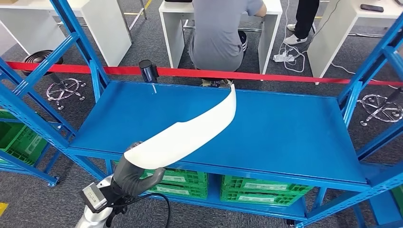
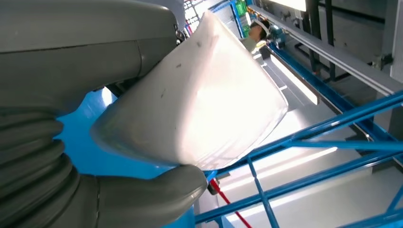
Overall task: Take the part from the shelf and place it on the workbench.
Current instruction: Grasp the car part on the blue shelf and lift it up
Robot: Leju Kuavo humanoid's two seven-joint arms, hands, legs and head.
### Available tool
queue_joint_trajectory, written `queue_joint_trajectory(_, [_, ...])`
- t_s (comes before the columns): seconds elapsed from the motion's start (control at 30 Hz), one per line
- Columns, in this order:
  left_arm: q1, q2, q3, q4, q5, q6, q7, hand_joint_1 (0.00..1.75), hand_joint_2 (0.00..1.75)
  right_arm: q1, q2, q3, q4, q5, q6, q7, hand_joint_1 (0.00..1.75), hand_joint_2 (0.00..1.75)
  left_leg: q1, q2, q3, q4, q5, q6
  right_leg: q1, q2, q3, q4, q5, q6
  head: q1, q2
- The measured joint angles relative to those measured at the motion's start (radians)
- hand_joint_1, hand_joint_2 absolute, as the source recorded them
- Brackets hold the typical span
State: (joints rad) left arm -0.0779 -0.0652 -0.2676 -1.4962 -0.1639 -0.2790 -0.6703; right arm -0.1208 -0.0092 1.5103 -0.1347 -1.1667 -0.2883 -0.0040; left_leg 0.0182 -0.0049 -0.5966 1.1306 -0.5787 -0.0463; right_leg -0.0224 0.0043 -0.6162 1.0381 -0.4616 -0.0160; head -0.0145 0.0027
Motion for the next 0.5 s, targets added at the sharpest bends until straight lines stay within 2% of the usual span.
queue_joint_trajectory(0.07, [-0.007, 0.0, -0.002, 0.011, 0.0, -0.004, 0.0, 1.75, 1.75, 0.001, 0.0, 0.0, 0.0, 0.001, 0.021, 0.01, 0.0, 1.75, 0.0, 0.0, -0.045, 0.129, -0.073, -0.002, 0.004, -0.002, -0.016, 0.0, 0.011, -0.005, -0.008, 0.0])
queue_joint_trajectory(0.1, [-0.008, 0.0, -0.003, 0.017, 0.0, -0.004, 0.0, 1.75, 1.75, 0.001, 0.0, 0.0, 0.0, 0.002, 0.023, 0.012, 0.0, 1.75, -0.001, 0.0, -0.052, 0.164, -0.088, -0.001, 0.006, -0.003, -0.025, 0.0, 0.018, -0.006, -0.01, 0.0])
queue_joint_trajectory(0.13, [-0.009, 0.0, -0.004, 0.021, 0.0, -0.005, 0.0, 1.75, 1.75, 0.001, 0.0, 0.0, 0.0, 0.004, 0.019, 0.012, 0.0, 1.75, -0.001, 0.0, -0.04, 0.16, -0.083, 0.002, 0.008, -0.003, -0.033, 0.0, 0.025, -0.006, -0.012, 0.0])
queue_joint_trajectory(0.17, [-0.011, 0.0, -0.005, 0.025, 0.001, -0.004, -0.001, 1.75, 1.75, 0.001, 0.0, 0.0, 0.0, 0.006, 0.012, 0.01, 0.0, 1.75, -0.002, 0.0, -0.006, 0.112, -0.062, 0.007, 0.01, -0.003, -0.041, 0.0, 0.032, -0.005, -0.014, 0.0])
queue_joint_trajectory(0.23, [-0.014, 0.0, -0.006, 0.027, 0.003, -0.002, -0.002, 1.75, 1.75, 0.001, 0.0, 0.0, 0.0, 0.001, -0.007, 0.001, 0.0, 1.75, -0.009, 0.002, 0.086, -0.037, -0.014, 0.02, 0.012, -0.002, -0.051, 0.0, 0.047, 0.001, -0.017, 0.0])
queue_joint_trajectory(0.27, [-0.016, 0.0, -0.007, 0.027, 0.005, 0.0, -0.003, 1.75, 1.75, 0.001, 0.0, 0.0, 0.0, -0.003, -0.015, -0.003, 0.0, 1.75, -0.013, 0.002, 0.117, -0.093, 0.002, 0.026, 0.013, -0.002, -0.054, 0.0, 0.055, 0.006, -0.018, 0.0])
queue_joint_trajectory(0.3, [-0.018, -0.001, -0.007, 0.027, 0.007, 0.001, -0.004, 1.75, 1.75, 0.001, 0.0, 0.0, 0.0, -0.007, -0.021, -0.005, 0.0, 1.75, -0.017, 0.002, 0.129, -0.12, 0.01, 0.031, 0.012, -0.003, -0.055, -0.001, 0.062, 0.013, -0.018, 0.0])
queue_joint_trajectory(0.4, [-0.019, -0.002, -0.007, 0.027, 0.011, 0.002, -0.004, 1.75, 1.75, 0.002, 0.0, -0.001, 0.0, -0.013, -0.037, -0.013, 0.0, 1.75, -0.023, 0.003, 0.115, -0.127, 0.034, 0.05, 0.006, -0.003, -0.057, -0.011, 0.082, 0.034, -0.018, 0.0])
queue_joint_trajectory(0.43, [-0.018, -0.004, -0.007, 0.027, 0.012, 0.004, -0.004, 1.75, 1.75, 0.003, 0.0, -0.001, 0.0, -0.012, -0.047, -0.022, 0.0, 1.75, -0.021, 0.004, 0.107, -0.13, 0.047, 0.058, 0.005, -0.003, -0.062, -0.003, 0.068, 0.039, -0.017, 0.0])
queue_joint_trajectory(0.47, [-0.017, -0.005, -0.007, 0.026, 0.013, 0.006, -0.004, 1.75, 1.75, 0.003, 0.0, -0.001, 0.0, -0.01, -0.056, -0.029, 0.0, 1.75, -0.019, 0.006, 0.097, -0.133, 0.061, 0.064, 0.005, -0.002, -0.073, 0.023, 0.035, 0.043, -0.015, 0.0])
queue_joint_trajectory(0.5, [-0.015, -0.007, -0.007, 0.025, 0.014, 0.009, -0.004, 1.75, 1.75, 0.004, 0.0, -0.001, 0.0, -0.007, -0.06, -0.033, 0.0, 1.75, -0.017, 0.008, 0.085, -0.135, 0.073, 0.069, 0.004, -0.002, -0.087, 0.069, -0.014, 0.046, -0.012, 0.0])
